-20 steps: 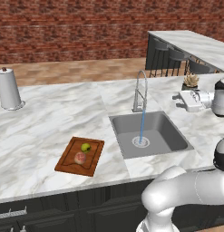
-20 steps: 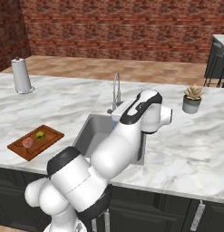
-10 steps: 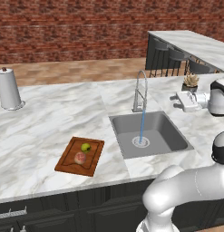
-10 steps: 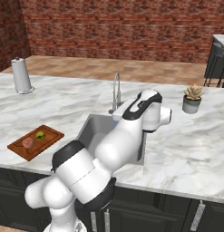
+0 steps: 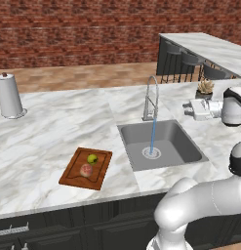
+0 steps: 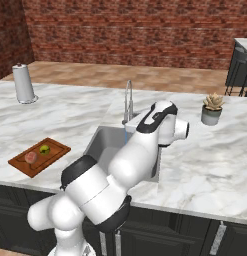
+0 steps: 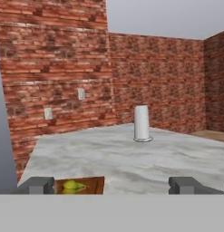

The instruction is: Pick the peach, pear from the sink and place them on the cutting board to airdry. Then turn off the sink faucet.

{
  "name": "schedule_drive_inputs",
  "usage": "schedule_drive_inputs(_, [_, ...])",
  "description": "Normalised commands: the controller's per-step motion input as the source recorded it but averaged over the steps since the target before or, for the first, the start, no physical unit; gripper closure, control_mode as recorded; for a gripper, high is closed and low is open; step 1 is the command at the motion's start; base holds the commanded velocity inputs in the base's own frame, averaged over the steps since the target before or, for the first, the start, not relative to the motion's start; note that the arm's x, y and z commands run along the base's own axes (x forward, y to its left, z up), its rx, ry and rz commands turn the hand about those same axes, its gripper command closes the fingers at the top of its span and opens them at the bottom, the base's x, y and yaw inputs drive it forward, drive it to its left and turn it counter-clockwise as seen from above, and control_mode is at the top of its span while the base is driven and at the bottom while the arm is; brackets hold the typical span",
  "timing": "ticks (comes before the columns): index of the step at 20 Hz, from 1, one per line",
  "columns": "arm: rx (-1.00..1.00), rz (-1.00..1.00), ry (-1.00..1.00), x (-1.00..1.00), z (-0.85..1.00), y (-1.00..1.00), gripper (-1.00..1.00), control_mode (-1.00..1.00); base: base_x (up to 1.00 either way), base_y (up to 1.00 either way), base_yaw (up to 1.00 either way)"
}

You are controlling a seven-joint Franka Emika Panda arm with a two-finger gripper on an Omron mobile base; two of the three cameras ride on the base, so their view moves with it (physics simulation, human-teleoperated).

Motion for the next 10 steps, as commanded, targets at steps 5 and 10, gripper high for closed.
schedule_drive_inputs(5, [0.0,-0.03,0.0,0.15,-0.08,0.11,-1.0,-1.0,0.0,0.0,0.0])
schedule_drive_inputs(10, [0.0,0.0,0.0,0.16,-0.11,0.05,-1.0,-1.0,0.0,0.0,0.0])
